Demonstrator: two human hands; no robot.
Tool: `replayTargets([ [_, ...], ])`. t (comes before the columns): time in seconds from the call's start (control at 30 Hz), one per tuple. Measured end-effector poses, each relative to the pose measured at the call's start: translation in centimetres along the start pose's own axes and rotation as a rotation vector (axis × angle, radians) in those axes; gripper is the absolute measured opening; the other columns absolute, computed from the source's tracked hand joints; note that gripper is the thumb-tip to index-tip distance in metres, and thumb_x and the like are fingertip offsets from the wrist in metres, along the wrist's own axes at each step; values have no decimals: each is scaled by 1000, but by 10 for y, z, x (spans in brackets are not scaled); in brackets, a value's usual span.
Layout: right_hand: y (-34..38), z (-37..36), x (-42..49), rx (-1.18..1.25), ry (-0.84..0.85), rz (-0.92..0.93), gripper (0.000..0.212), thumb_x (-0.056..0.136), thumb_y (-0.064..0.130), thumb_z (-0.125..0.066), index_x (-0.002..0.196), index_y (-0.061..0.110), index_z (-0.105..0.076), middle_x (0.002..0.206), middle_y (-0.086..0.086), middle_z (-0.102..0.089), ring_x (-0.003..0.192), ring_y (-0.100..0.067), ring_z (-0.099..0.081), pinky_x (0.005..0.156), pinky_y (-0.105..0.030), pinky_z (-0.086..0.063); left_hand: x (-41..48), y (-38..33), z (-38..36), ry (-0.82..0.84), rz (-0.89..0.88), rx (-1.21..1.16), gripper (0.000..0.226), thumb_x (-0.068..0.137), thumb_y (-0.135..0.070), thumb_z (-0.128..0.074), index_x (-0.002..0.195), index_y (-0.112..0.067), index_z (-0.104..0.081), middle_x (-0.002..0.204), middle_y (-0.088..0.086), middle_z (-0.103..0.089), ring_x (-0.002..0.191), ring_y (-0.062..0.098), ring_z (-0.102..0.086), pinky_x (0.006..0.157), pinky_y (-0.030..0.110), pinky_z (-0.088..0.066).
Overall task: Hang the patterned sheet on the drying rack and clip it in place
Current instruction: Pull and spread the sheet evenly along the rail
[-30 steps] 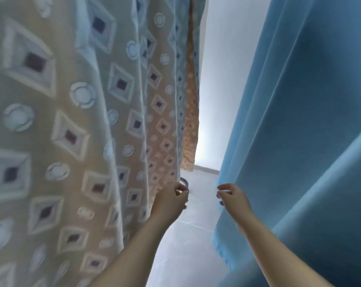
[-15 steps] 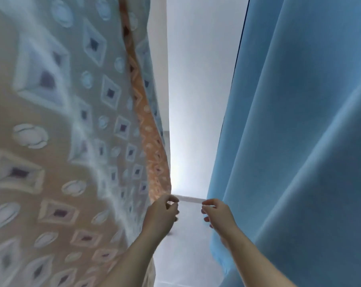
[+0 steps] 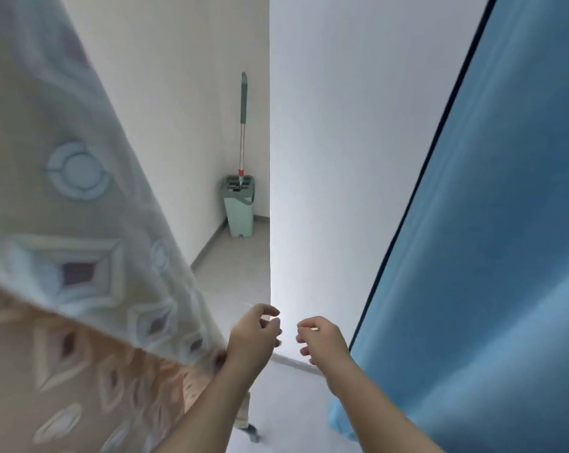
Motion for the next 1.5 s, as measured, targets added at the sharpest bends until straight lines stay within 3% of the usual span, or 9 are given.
replayTargets([
  [0.2, 39, -21, 76, -44, 118, -35, 16, 91, 11, -43, 86, 18, -57, 83, -1, -58, 63, -13, -50, 48, -13, -39, 75, 6, 35, -172, 85, -5, 17, 90, -11, -47, 98, -20, -60, 78, 0, -66, 63, 11, -62, 62, 27, -46],
  [0.37, 65, -62, 137, -138, 253, -16, 16, 90, 12, -44, 81, 17, -57, 80, 0, -59, 64, -15, -51, 57, -21, -39, 108, 19, 68, -347, 179, -53, 17, 90, -11, -47, 97, -20, -60, 82, 3, -67, 67, 12, -65, 63, 28, -48],
  [0.6, 111, -152, 191, -327, 628, 89, 17, 90, 12, -46, 81, 19, -58, 76, 0, -59, 60, -13, -50, 54, -19, -38, 120, 33, 111, -702, 333, -155, 15, 90, -11, -50, 91, -21, -60, 79, 1, -67, 67, 11, -65, 61, 30, -49],
  [0.8, 136, -225, 171, -467, 920, 215, 17, 91, 10, -48, 79, 16, -57, 75, -1, -61, 62, -14, -52, 56, -21, -39, 81, 47, 127, -959, 403, -287, 17, 88, -11, -57, 82, -26, -62, 71, -2, -64, 58, 7, -62, 69, 47, -56],
  [0.9, 136, -258, 136, -525, 1112, 227, 15, 91, 9, -48, 81, 15, -58, 75, -1, -61, 63, -16, -53, 56, -21, -42, 67, 45, 120, -903, 388, -192, 11, 80, -27, -58, 76, -36, -60, 72, -4, -69, 69, 12, -66, 74, 37, -55],
  [1.0, 138, -291, 98, -557, 1274, 270, 14, 92, 10, -48, 83, 15, -59, 78, -2, -61, 64, -16, -53, 56, -21, -41, 49, 56, 122, -916, 424, -194, 14, 81, -28, -55, 73, -37, -62, 69, -10, -69, 70, -1, -65, 77, 23, -52],
  [1.13, 132, -321, 64, -615, 1456, 322, 11, 91, 13, -51, 84, 14, -59, 74, -1, -61, 62, -14, -54, 55, -18, -40, 27, 79, 124, -943, 488, -199, 27, 71, -45, -51, 72, -24, -68, 54, -12, -53, 57, -1, -46, 61, 23, -37],
  [1.27, 124, -338, 44, -724, 1626, 377, 9, 87, 15, -54, 79, 15, -60, 73, -4, -63, 62, -15, -57, 58, -23, -46, 6, 91, 133, -1233, 602, -364, 10, 81, -25, -60, 79, -18, -66, 71, 1, -65, 66, 9, -55, 70, 33, -49],
  [1.5, 125, -345, 28, -839, 1864, 433, 10, 85, 13, -54, 87, 11, -63, 75, -6, -65, 65, -18, -58, 62, -28, -48, 0, 80, 124, -1674, 603, -592, 17, 89, 0, -55, 79, -11, -63, 65, 0, -62, 61, 10, -56, 56, 15, -45],
])
Point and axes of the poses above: each hand's wrist, its own x-axis towards the middle knuckle, its own z-axis out of the back of the hand, y = z × x, the point moved 6 cm from there along x, towards the middle knuckle
